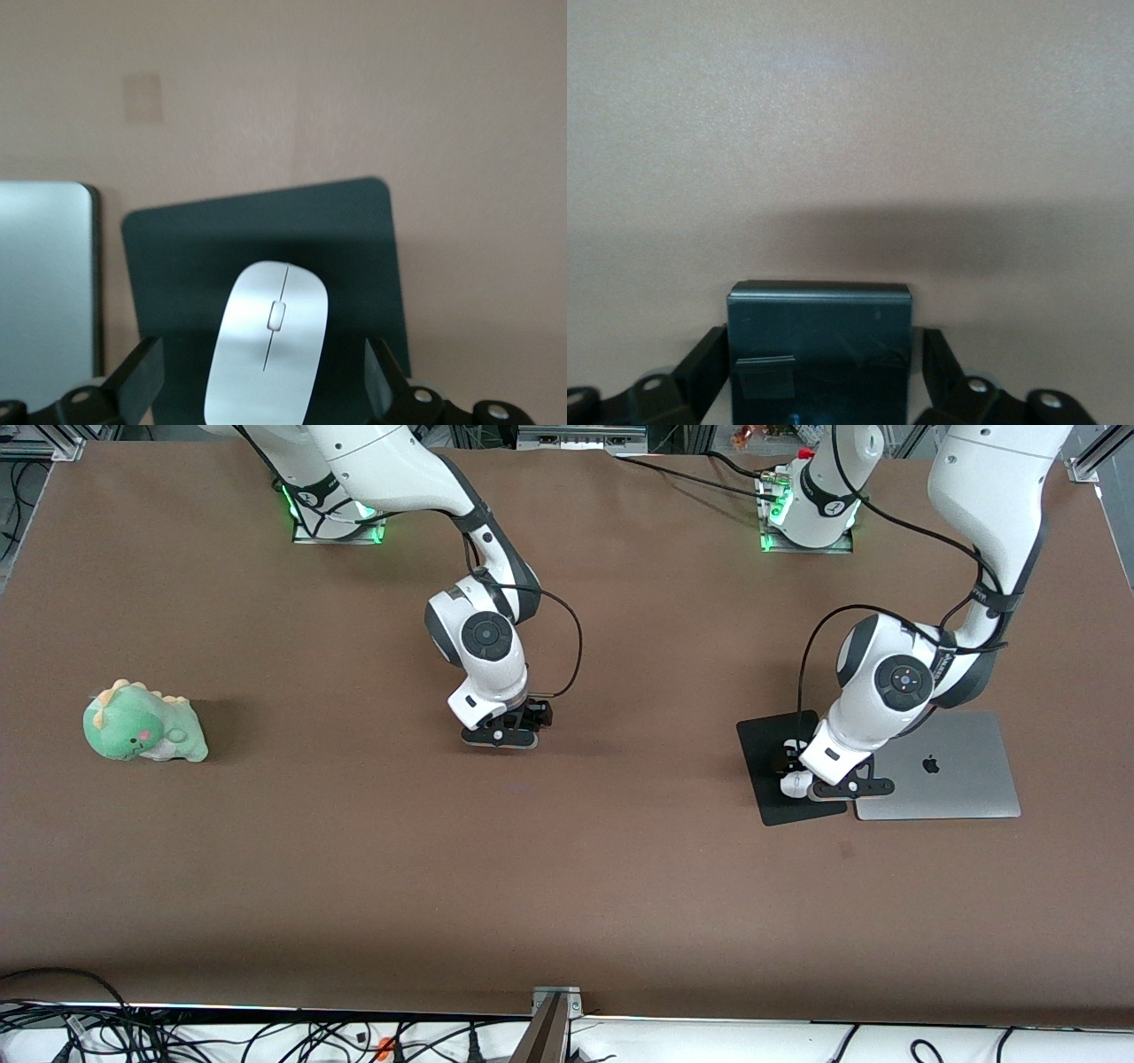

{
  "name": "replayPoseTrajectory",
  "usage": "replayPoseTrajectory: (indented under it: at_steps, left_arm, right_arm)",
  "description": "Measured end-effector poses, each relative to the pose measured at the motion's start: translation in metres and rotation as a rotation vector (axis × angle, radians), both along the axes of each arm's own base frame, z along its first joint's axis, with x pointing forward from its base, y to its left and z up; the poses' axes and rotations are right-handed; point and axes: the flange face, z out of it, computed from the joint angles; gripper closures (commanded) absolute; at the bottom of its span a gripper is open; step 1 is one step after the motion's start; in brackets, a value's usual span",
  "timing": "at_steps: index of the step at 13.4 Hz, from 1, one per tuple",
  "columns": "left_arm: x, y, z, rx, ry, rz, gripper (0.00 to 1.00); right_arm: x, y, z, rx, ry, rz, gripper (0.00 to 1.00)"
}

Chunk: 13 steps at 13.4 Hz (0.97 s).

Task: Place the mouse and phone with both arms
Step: 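Lower the mouse onto the pad while the right gripper grasps the phone, then lift the left gripper away while the right gripper carries the phone toward the plush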

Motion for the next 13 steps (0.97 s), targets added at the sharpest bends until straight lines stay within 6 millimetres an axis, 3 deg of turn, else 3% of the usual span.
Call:
replayPoseTrajectory:
  at_steps: [1,3,7,9,11,13]
  left_arm:
    - [0.001,0.0,0.016,0.007,-0.011,-0.001,0.0]
    - [-0.002,-0.008,0.054,0.018,-0.016,0.004,0.0]
    - [-0.011,-0.01,0.141,0.041,0.043,0.051,0.0]
    - [-0.015,-0.008,0.191,0.053,0.086,0.078,0.0]
    - [-0.018,-0.005,0.245,0.06,0.119,0.099,0.0]
    - [-0.021,-0.003,0.299,0.068,0.131,0.113,0.0]
  right_arm:
    - [0.0,0.001,0.0,0.0,0.0,0.0,0.17]
    - [-0.002,0.002,0.0,0.0,0.0,-0.001,0.38]
    - [-0.002,0.003,0.0,-0.002,0.001,-0.002,0.5]
    - [0.003,0.0,0.004,-0.025,0.026,-0.006,0.52]
    - [0.02,-0.007,0.023,-0.068,0.068,0.01,0.54]
    - [0.047,-0.029,0.054,-0.107,0.101,0.062,0.54]
